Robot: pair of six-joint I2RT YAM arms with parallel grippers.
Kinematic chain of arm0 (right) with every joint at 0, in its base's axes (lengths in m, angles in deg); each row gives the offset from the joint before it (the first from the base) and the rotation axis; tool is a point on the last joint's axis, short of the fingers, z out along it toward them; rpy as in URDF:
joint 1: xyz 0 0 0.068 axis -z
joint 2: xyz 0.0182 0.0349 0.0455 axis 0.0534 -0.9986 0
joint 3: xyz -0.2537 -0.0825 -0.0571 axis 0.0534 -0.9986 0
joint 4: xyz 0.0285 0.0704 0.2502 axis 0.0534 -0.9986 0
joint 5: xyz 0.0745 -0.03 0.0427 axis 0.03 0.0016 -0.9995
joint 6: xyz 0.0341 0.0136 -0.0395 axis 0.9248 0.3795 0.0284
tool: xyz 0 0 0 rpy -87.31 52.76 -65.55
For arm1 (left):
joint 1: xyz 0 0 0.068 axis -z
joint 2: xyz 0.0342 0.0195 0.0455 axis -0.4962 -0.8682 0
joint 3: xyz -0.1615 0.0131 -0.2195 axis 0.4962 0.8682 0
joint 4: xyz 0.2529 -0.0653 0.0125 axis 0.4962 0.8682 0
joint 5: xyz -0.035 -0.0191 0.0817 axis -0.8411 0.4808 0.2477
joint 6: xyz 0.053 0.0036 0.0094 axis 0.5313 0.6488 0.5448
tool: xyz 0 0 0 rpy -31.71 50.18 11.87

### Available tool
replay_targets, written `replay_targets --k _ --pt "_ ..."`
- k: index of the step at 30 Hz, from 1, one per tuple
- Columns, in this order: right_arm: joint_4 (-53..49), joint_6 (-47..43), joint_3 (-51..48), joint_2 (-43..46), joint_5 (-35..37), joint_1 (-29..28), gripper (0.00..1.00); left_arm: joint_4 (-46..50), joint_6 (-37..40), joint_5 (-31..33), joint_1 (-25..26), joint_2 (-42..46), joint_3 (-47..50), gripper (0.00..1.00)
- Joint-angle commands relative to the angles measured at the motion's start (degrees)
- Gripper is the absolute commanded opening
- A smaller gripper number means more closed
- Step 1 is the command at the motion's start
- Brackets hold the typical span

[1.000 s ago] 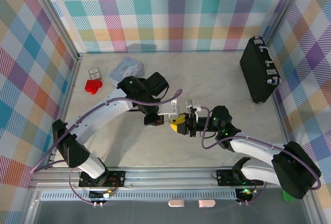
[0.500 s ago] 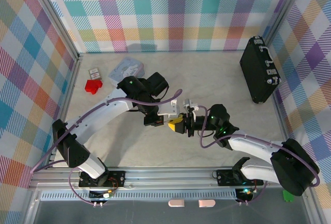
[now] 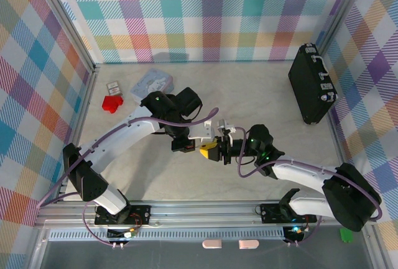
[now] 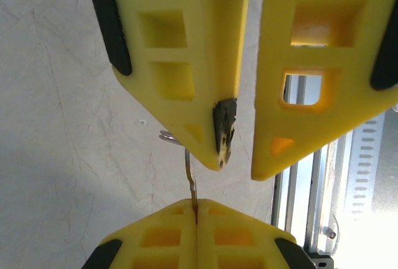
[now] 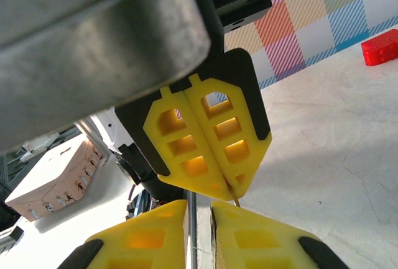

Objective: Unlock a padlock with a key

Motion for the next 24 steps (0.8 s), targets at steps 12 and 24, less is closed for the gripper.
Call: replay_targets --k 12,24 --pt "-4.9 -4.4 -0.5 4.1 9.7 -1.2 0.20 -3.2 0.7 -4.6 0.4 2.2 1.1 0.00" --pt "-4.1 -4.0 -0.5 2.4 10.0 -1.3 0.24 -3.4 0.5 -5.4 0.5 2.7 1.0 0.00"
